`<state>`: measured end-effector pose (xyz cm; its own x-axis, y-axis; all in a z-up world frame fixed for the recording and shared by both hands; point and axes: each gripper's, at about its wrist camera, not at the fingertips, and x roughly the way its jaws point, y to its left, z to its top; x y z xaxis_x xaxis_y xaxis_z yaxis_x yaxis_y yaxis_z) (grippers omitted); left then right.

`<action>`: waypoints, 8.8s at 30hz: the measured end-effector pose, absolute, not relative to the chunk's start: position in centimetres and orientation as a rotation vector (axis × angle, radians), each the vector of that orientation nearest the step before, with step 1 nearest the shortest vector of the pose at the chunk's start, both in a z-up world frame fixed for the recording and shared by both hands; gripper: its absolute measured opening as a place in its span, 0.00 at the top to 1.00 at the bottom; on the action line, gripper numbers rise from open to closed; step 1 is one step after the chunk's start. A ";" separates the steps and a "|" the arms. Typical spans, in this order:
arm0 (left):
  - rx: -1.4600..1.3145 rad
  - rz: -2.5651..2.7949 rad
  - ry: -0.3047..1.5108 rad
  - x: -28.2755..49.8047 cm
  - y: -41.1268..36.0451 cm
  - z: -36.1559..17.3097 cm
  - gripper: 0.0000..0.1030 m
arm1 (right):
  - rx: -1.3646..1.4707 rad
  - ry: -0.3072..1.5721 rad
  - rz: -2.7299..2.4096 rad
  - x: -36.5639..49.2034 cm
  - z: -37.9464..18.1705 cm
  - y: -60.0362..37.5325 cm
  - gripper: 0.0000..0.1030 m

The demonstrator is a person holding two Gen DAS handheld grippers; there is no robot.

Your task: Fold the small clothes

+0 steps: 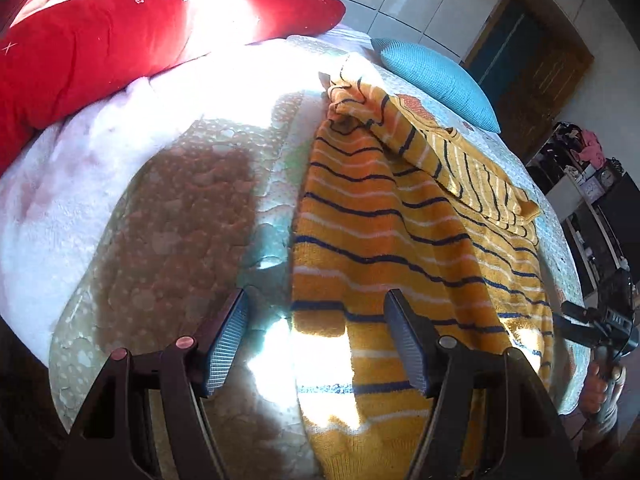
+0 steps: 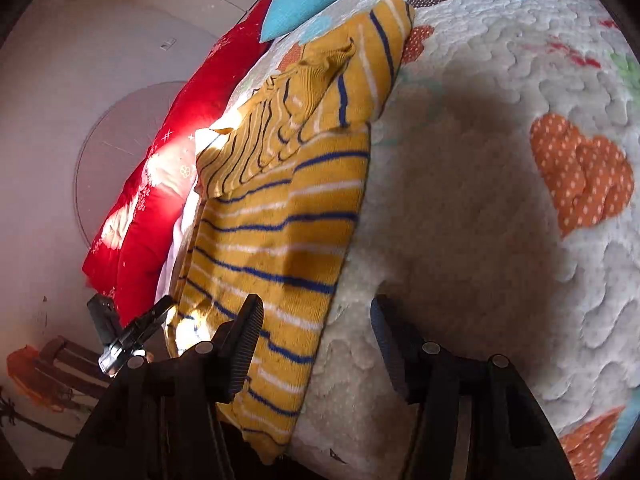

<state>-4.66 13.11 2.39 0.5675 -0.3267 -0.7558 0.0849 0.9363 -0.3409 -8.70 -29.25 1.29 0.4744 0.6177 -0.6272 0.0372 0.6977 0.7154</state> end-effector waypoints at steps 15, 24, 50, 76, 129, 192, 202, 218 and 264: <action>-0.348 -0.262 0.986 -6.8 10.2 2.0 0.90 | 0.735 0.958 0.455 -10.6 0.0 -20.1 0.91; -0.307 -0.272 0.940 -12.2 8.1 6.5 0.92 | 0.792 0.900 0.481 -16.1 2.9 -26.3 0.92; -0.141 -0.185 0.762 -2.0 7.1 9.9 0.42 | 0.442 0.915 0.077 4.1 5.8 -29.3 0.94; -0.241 -0.013 0.933 5.1 12.1 4.5 0.36 | 0.408 0.872 -0.007 -6.4 7.0 -33.0 0.43; -0.475 -0.301 0.975 17.0 5.0 6.8 0.87 | 0.965 0.906 0.320 11.5 3.6 -33.7 0.81; -0.502 -0.194 0.769 6.8 16.9 0.1 0.32 | -0.004 1.044 0.294 24.5 8.7 -2.8 0.54; -0.478 -0.180 0.786 7.2 16.6 0.1 0.32 | 0.086 1.149 -0.069 14.7 5.2 -25.9 0.48; -0.426 -0.153 0.814 7.8 15.9 0.1 0.31 | 0.269 1.067 0.027 2.5 3.3 -29.9 0.33; -0.673 -0.078 0.644 2.1 25.5 1.7 0.32 | -0.212 1.079 0.105 15.8 3.8 5.5 0.49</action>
